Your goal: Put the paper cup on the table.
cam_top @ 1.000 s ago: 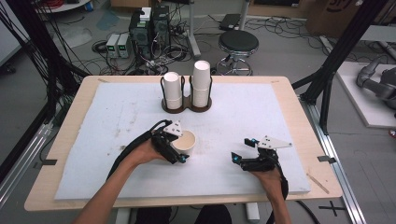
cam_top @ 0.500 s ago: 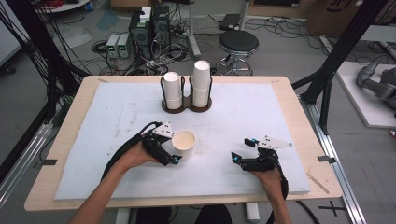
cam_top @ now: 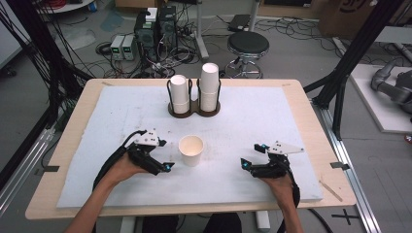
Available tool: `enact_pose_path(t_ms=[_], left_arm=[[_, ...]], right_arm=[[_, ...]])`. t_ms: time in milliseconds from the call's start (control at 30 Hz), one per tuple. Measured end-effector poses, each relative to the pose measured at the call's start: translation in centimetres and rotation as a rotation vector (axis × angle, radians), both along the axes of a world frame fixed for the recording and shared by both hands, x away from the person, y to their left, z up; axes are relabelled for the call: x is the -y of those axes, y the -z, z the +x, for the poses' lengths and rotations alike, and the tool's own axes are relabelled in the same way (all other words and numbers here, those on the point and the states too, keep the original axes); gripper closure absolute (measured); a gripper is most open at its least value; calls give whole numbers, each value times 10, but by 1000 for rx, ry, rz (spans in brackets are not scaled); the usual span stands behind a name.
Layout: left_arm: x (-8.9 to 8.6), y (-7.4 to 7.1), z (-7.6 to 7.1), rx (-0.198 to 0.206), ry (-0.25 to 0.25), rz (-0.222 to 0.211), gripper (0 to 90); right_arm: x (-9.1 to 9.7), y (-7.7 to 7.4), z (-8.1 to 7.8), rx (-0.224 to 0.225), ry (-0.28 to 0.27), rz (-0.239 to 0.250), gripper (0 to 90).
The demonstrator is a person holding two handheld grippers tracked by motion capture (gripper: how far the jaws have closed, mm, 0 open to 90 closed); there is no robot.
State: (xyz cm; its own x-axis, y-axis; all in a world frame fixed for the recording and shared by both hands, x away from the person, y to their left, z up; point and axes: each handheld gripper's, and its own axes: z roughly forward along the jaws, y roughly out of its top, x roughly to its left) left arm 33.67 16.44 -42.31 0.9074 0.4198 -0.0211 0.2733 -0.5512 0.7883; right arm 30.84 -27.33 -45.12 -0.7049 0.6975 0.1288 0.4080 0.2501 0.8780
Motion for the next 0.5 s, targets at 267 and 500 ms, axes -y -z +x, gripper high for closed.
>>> enact_pose_path(t_ms=[267,500], left_arm=[[-21,6,-13,24,-55,-60,109],[-42,12,-28,48,-103,-153,109]], right_arm=[[0,0,-1,9,6,2,153],[2,0,-2,17,9,14,153]])
